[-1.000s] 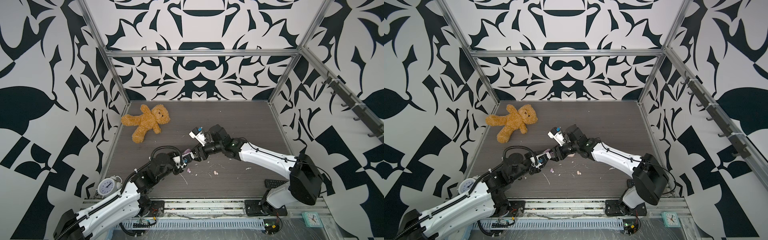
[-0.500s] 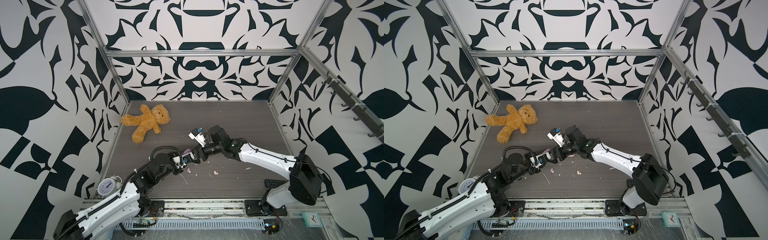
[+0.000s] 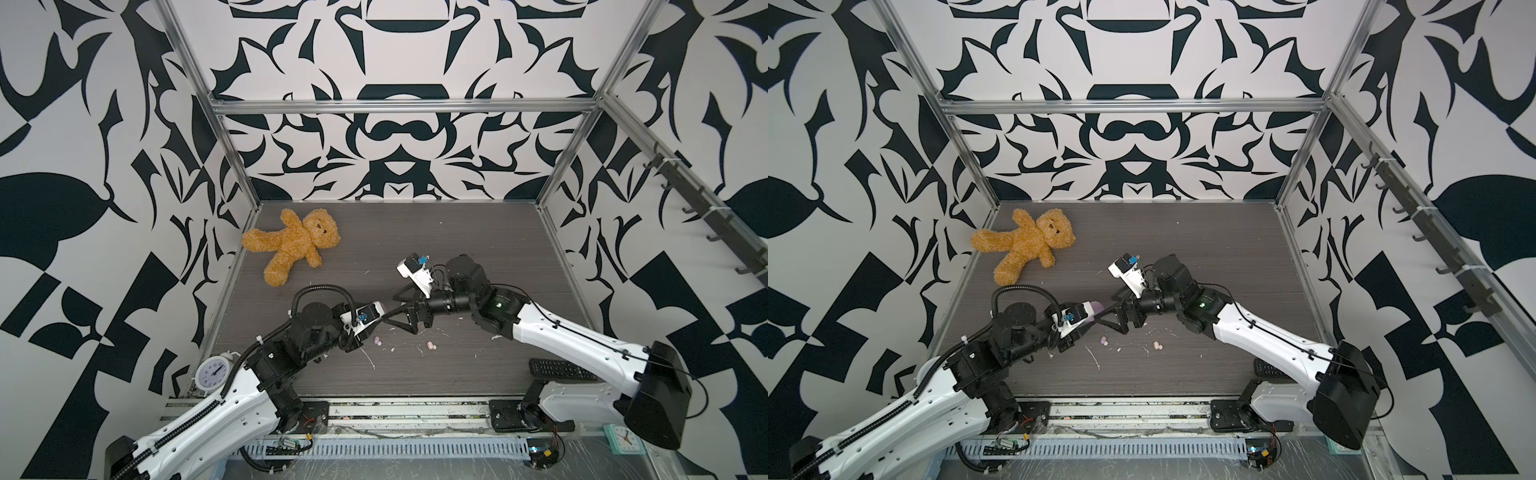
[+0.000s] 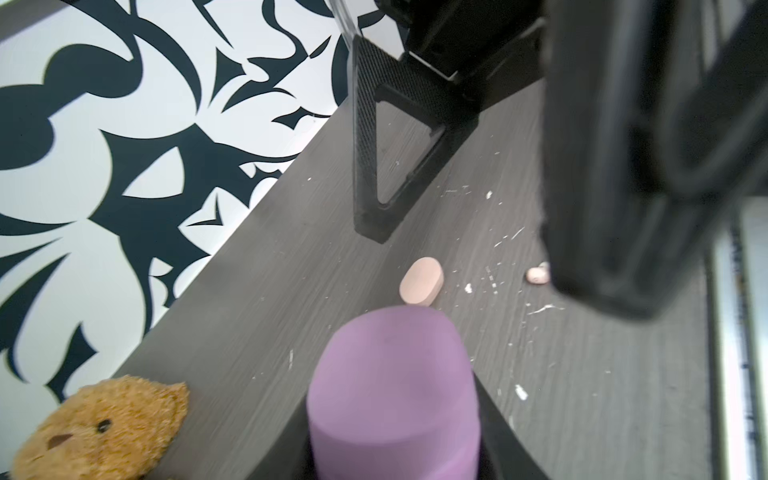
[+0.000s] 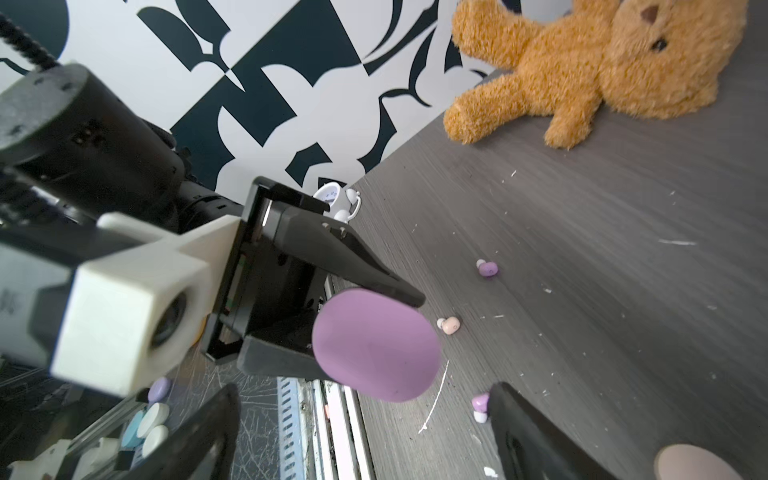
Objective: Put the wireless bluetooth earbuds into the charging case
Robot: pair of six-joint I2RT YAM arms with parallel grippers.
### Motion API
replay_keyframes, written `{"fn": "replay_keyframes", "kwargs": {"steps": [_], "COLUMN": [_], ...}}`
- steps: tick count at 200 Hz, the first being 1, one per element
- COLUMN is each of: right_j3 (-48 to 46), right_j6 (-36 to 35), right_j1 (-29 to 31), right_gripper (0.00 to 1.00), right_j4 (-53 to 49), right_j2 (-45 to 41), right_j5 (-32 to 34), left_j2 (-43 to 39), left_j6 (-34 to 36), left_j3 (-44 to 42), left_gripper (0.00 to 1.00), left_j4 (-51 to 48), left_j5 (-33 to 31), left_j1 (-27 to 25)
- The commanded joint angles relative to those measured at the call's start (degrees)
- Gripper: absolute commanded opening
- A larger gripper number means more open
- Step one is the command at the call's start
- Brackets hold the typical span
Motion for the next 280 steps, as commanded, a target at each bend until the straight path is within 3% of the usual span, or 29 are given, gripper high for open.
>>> {"fn": "replay_keyframes", "kwargs": {"steps": [1,30,59,87,119,151,280], "right_j3": [-1.9,-5.8,-5.9,-5.2,-3.7,-2.6,0.8], "right_j6": [-3.7,-7.0,-9.6,-13.5,-17.3,-19.1,-21.6], "right_j1": [-0.1,0.5,1.8,7.4,14.0,17.6,20.8], "right_gripper": [0.93,0.92,0.88,0.82,0.8,0.78,0.62], "right_j4": [3.7,7.2,4.0,0.2,-3.8,-5.6,-6.8], "right_j2": [-4.6,-11.5,-14.7,-14.9,-13.6,-12.5,-8.8], "right_j5": [1.7,2.0,3.5,9.9,19.0,23.1,31.3], "left_j2": [-2.7,-5.8,-7.9,-7.5,-7.1,-8.7,-8.9], "left_j6": [-7.2,-13.0,-17.0,-18.1,-17.7,-17.8,-18.7], "left_j3": [2.3,2.3,2.5,2.3,2.1,0.7,-0.6], "left_gripper": [0.0,0.0,0.0,0.0,0.0,0.0,0.0], "left_j4": [-5.7,-6.8,-7.7,-8.3,-9.0,-8.2,-6.4], "left_j5": [9.2,15.4,19.6,23.3,24.5,24.3,26.4], "left_j1": [-0.2,-0.1,-0.1,-0.1,-0.1,-0.1,-0.1]}}
